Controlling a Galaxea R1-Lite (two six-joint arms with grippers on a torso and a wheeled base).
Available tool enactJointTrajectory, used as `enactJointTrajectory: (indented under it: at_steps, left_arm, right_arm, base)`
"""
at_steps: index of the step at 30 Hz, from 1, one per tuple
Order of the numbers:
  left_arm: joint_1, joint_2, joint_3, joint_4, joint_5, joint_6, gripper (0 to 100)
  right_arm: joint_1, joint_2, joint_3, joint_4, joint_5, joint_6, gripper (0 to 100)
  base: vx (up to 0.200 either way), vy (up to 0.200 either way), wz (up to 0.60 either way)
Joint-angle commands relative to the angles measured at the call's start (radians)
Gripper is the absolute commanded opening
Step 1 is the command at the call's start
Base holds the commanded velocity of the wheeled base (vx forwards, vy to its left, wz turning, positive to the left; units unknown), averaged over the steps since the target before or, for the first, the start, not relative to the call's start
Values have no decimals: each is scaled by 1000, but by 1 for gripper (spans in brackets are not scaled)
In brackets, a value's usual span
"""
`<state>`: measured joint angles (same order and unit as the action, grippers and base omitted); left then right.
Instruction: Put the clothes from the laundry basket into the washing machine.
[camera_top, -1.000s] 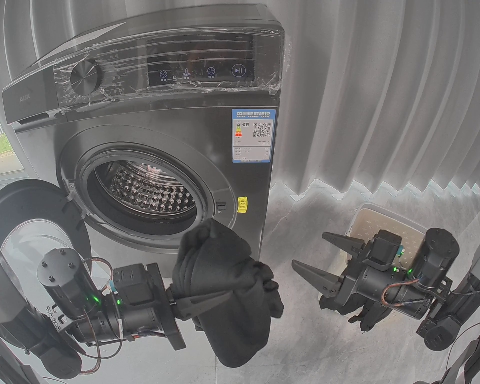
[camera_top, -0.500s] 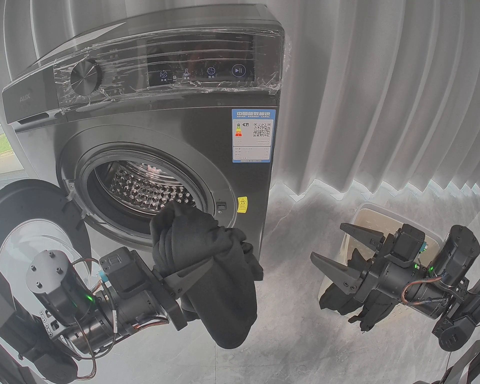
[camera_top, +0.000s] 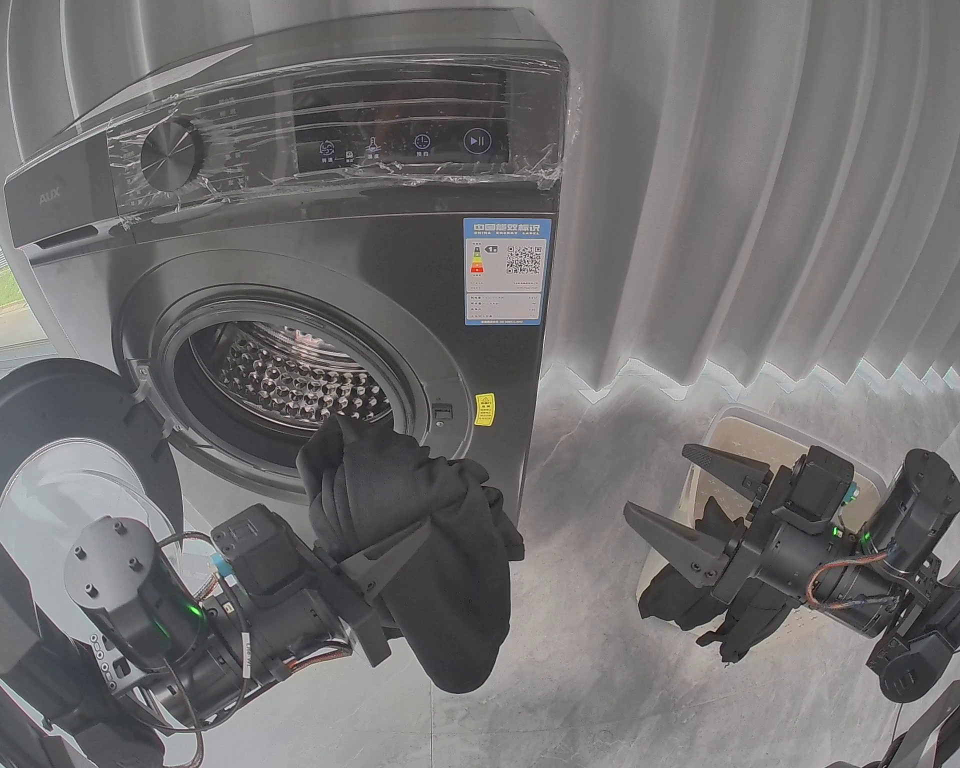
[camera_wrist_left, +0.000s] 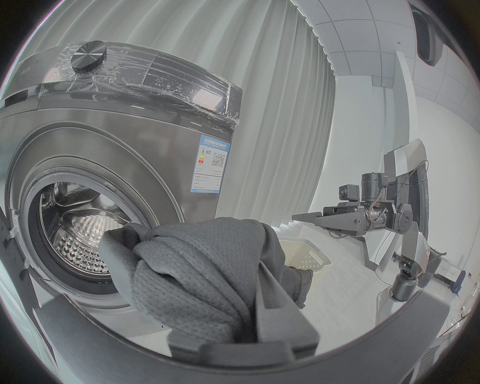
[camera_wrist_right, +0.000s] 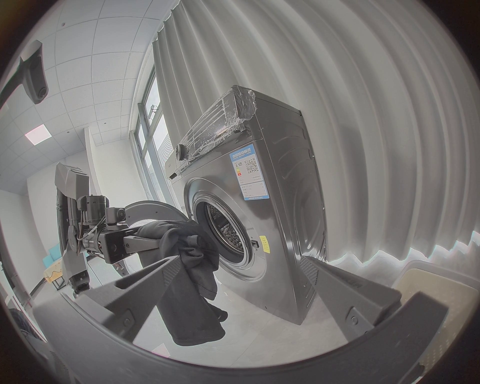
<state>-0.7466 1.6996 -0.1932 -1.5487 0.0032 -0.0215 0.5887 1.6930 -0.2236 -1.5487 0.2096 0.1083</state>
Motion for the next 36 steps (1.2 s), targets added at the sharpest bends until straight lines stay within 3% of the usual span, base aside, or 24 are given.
enactJointTrajectory:
  at_steps: [1,5,15,29,36]
  left_arm:
    - [-8,-1,6,-1,-3,-3,0]
    - [-4,2,8,-1,-8,-3,0]
    - [-7,12,11,-1,-8,9,0]
    - [-8,63,20,-2,-6,15,0]
    - [-7,75,18,-2,-5,14,0]
  right_arm:
    - [0,5,0,-1,1,1,100]
    - [2,5,0,-1,1,1,100]
    - [2,5,1,-1,1,1,100]
    - [0,5,10,-1,-1,1,100]
    - [-13,7,20,-1,-2,-1,100]
  base:
    - [0,0,0]
    - [0,0,0]
    - [200,0,0]
    - [0,0,0]
    - [0,200,0]
